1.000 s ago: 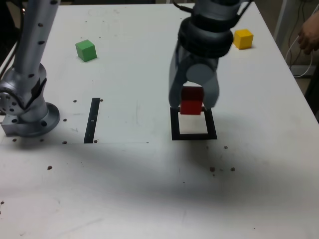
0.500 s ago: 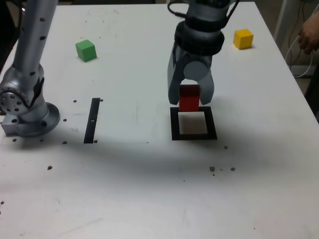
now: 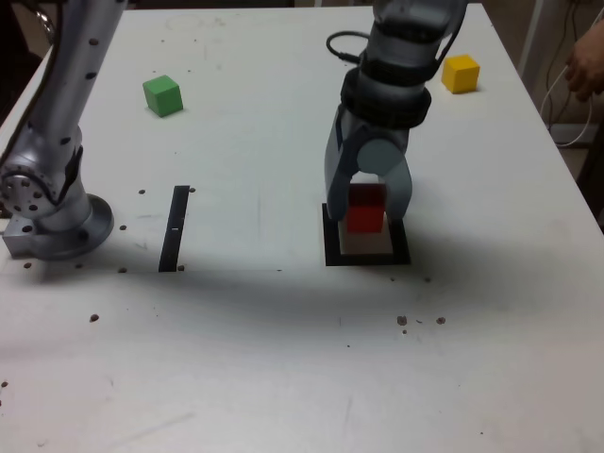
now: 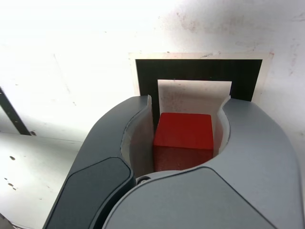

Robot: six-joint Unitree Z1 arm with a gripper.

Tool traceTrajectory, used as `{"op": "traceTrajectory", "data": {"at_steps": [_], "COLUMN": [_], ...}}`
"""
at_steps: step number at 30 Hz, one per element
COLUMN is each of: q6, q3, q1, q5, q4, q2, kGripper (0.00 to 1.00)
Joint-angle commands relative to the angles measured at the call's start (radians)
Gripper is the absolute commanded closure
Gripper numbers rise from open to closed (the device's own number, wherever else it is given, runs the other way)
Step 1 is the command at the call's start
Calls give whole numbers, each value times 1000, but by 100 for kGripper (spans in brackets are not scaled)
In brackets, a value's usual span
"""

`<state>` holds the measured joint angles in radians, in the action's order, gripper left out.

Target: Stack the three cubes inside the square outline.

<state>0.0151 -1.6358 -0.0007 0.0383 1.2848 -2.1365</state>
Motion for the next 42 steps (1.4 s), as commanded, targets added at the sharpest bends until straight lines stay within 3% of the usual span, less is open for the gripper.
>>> {"op": "traceTrajectory", "data": {"at_steps": [1,7,9,15,17,24,33,42], "q6": [2,2,3,11,11,9,11,113], "q3": [14,45,48,63,65,67,-28,-239], "q1": [1,2,2,2,2,2,18,129], "q5": [6,19,19,19,19,1,-110,-152], "q4": [-16,-51,-56,-67,-70,-56,75,181], "q2": [-10,-14,-14,-12,-10,15,66,7], "kGripper": [71,71,66,7,0,0,0,0]}}
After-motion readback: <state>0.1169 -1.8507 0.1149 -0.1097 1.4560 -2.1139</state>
